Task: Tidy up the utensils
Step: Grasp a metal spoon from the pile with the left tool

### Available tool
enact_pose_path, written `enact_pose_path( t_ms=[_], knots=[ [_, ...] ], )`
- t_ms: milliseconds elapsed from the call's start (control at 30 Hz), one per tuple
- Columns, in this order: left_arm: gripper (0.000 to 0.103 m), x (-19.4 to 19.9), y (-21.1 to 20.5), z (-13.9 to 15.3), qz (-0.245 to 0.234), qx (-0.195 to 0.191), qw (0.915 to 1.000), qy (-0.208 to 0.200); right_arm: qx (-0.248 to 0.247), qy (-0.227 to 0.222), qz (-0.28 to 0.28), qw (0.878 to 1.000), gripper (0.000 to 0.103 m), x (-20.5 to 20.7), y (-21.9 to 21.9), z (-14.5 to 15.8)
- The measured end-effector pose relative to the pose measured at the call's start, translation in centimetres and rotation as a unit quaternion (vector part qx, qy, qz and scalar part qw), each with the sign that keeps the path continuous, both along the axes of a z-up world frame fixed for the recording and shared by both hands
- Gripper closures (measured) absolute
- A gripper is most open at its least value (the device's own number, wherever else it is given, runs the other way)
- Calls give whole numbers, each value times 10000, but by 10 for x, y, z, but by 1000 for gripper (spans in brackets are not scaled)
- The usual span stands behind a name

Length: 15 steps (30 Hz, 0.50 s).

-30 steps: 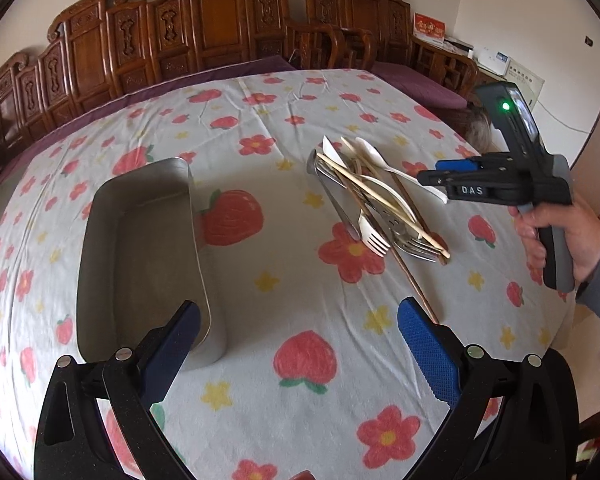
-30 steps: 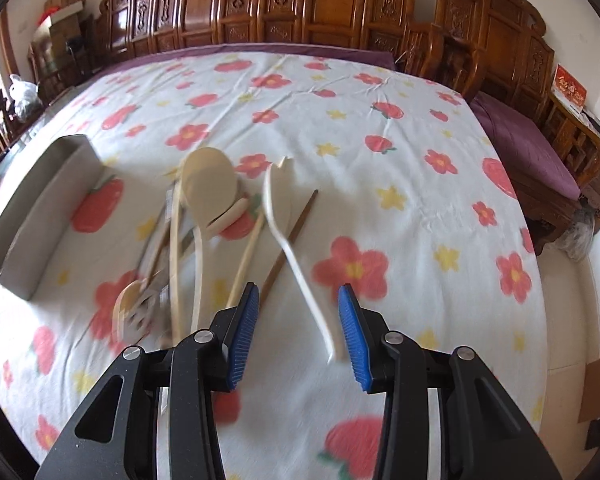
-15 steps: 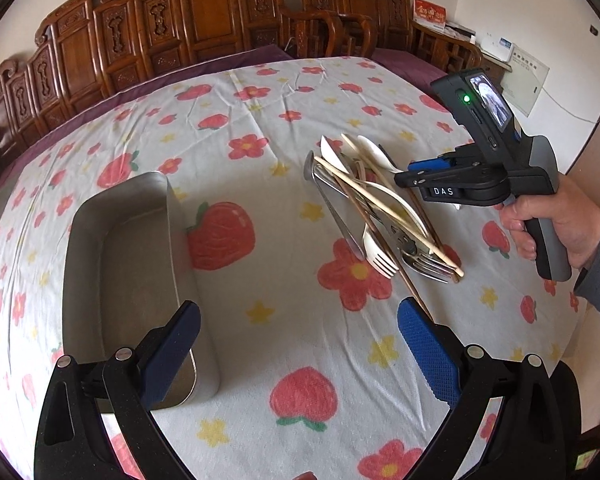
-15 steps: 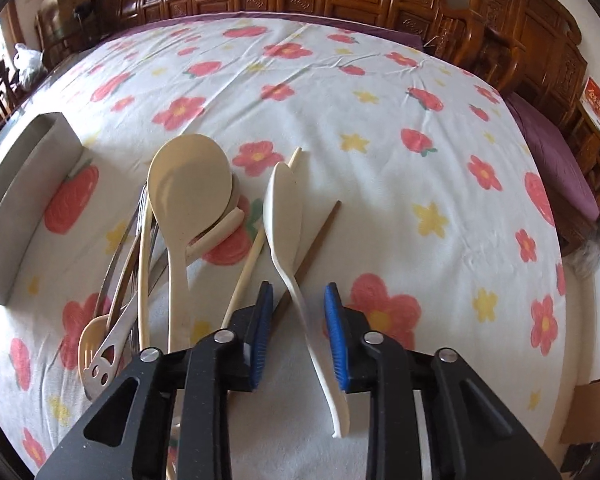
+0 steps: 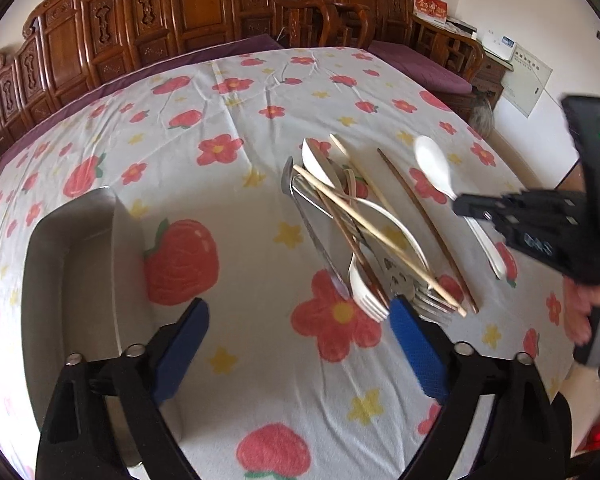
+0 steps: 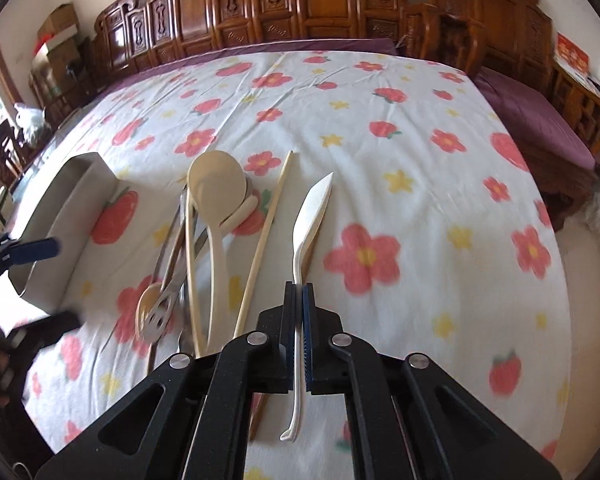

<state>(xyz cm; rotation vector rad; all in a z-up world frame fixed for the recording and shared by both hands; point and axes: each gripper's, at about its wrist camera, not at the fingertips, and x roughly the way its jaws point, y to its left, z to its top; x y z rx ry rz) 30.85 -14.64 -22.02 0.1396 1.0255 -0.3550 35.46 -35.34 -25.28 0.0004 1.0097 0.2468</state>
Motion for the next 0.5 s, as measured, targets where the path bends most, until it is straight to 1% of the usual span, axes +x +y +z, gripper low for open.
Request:
enact_pose_path(
  t_ms=[33,100,133,300,400,467,500],
  knots=[
    [23,4,-2,-2,6,-3,10000,30,12,-16,-16,10000,99,-5,-1,1],
    [34,13,-7,-5,42,10,10000,87,37,-33,-59,10000,99,-14,-2,3],
    [36,19,-10,-8,58,19,9999,131,48,-34,-79,10000,99,-16,-3,3],
    [56,44,-20,-19,201,125,9992,320,149,-134,-105,9997,99,-25,-5,10],
    [62,56,-23,-24,240,128,9987,426,178,-184,-112,9996,99,-26,-7,14],
    [64,63,-27,-27,270,199,9982,502,203,-225,-126,9995,99,-25,-9,17],
    [67,67,-27,-28,309,149,9978,564,225,-236,-143,9994,99,-24,-10,19]
  ],
)
